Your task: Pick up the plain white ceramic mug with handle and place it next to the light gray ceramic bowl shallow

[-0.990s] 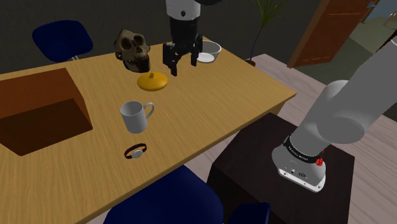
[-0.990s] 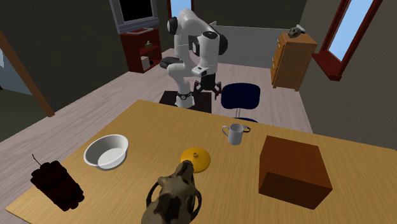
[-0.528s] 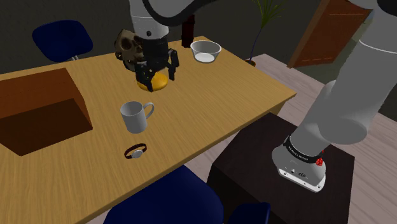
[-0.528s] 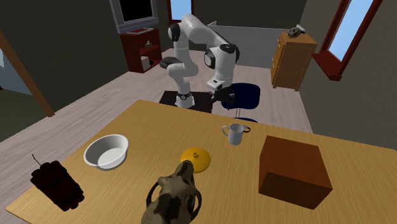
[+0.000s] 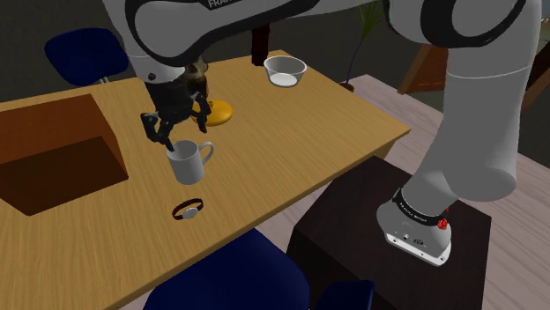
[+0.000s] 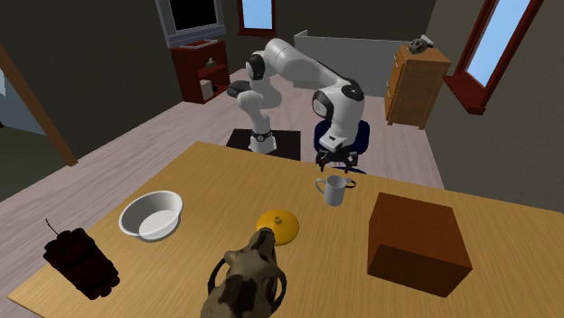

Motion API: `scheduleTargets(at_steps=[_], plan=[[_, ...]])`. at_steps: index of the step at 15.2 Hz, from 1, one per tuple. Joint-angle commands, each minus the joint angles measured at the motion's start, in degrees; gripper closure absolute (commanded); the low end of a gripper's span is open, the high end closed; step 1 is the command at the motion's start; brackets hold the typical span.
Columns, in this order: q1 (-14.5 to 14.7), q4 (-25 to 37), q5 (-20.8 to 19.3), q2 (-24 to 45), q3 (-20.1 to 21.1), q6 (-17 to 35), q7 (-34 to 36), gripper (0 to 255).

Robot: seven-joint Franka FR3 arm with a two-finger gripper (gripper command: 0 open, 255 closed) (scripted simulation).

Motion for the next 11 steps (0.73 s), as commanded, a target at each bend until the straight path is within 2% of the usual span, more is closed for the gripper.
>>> scheduleTargets(at_steps=[1, 4, 11], plan=[[2.0, 6.1, -1.1, 5.1, -0.1, -1.9, 1.2, 0], [5.4, 16.7, -2.4, 13.2, -0.6, -5.5, 2.4, 0], [4.9, 10.8, -2.5, 12.9, -0.7, 0.1, 2.7, 0]])
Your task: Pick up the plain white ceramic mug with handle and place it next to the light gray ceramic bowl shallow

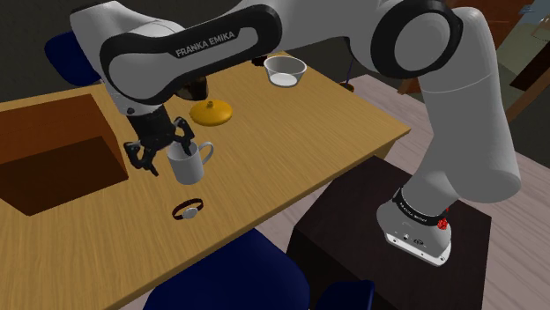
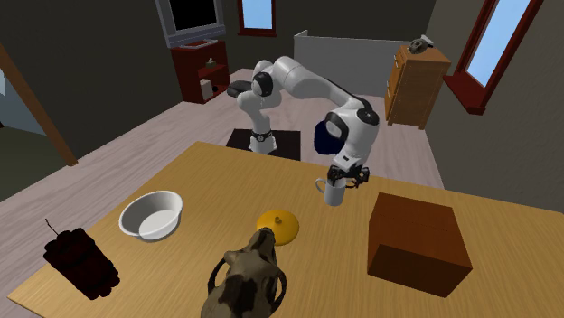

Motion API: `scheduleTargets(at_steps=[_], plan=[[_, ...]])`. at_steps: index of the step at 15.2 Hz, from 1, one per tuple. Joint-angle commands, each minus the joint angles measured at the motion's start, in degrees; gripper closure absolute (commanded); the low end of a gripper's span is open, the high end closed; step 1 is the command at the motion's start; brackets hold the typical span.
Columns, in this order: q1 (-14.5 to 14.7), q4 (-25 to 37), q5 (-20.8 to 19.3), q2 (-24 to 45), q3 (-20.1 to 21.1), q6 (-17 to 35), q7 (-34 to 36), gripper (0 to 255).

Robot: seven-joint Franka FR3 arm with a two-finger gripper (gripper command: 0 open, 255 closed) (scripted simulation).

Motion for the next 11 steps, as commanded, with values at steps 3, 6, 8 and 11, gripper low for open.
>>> scheduleTargets(at_steps=[3, 6, 8, 11], plan=[[-0.2, -1.4, 0.0, -0.1, 0.0, 1.3, 0.0, 0], [-0.2, -1.4, 0.0, -0.1, 0.0, 1.3, 0.0, 0], [-0.2, -1.4, 0.0, -0.1, 0.0, 1.3, 0.0, 0], [-0.2, -1.4, 0.0, -0.1, 0.0, 1.3, 0.0, 255]])
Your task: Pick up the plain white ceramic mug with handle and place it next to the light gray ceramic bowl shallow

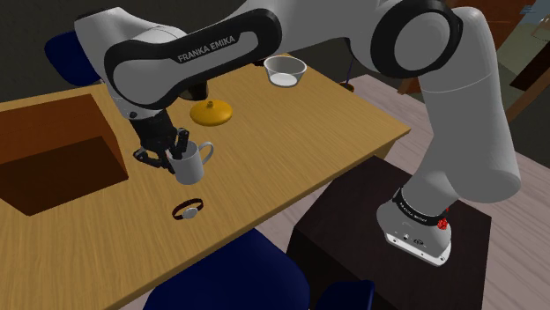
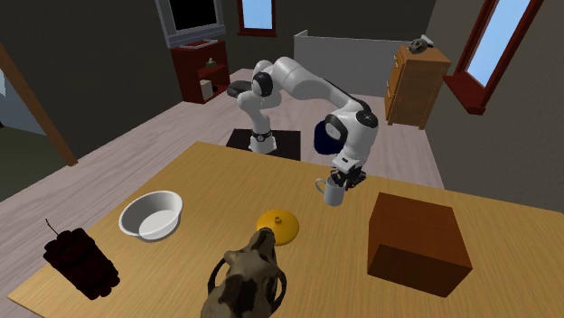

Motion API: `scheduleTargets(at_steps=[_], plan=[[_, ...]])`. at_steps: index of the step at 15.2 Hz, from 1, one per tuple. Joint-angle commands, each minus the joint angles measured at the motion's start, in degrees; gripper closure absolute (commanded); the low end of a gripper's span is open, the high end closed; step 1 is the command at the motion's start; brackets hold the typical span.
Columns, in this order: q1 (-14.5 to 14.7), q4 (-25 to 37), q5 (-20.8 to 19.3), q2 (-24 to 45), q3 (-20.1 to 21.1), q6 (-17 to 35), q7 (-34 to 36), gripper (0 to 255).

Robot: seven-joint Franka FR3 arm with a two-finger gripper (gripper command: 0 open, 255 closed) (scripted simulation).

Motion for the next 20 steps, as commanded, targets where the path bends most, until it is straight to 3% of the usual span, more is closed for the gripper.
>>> scheduleTargets(at_steps=[1, 7, 20], plan=[[0.0, 0.0, 0.0, 0.0, 0.0, 0.0, 0.0, 255], [0.0, 0.0, 0.0, 0.0, 0.0, 0.0, 0.0, 255], [0.6, 7.4, 0.6, -1.7, 0.5, -8.9, -0.1, 255]])
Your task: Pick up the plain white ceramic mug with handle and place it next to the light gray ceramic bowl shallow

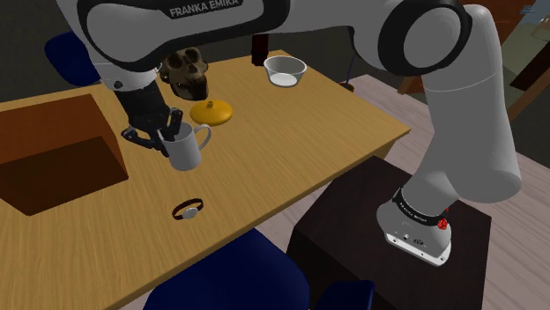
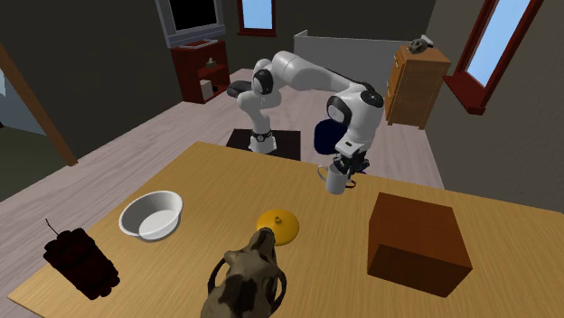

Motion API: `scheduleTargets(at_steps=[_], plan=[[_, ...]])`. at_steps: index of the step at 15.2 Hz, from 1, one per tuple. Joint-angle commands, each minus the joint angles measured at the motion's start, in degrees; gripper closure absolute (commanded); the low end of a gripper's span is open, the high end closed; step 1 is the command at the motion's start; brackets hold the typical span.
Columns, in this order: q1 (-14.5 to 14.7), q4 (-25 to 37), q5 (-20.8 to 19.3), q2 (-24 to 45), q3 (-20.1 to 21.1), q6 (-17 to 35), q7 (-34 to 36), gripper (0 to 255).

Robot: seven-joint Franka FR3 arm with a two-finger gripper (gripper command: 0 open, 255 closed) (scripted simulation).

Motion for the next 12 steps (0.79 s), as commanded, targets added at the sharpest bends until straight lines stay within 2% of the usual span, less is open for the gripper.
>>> scheduleTargets(at_steps=[1, 12], plan=[[0.0, 1.2, 0.1, -0.2, 0.0, -1.4, -0.1, 255], [1.7, 12.2, -0.2, 1.2, 0.0, -10.9, -0.1, 255]])
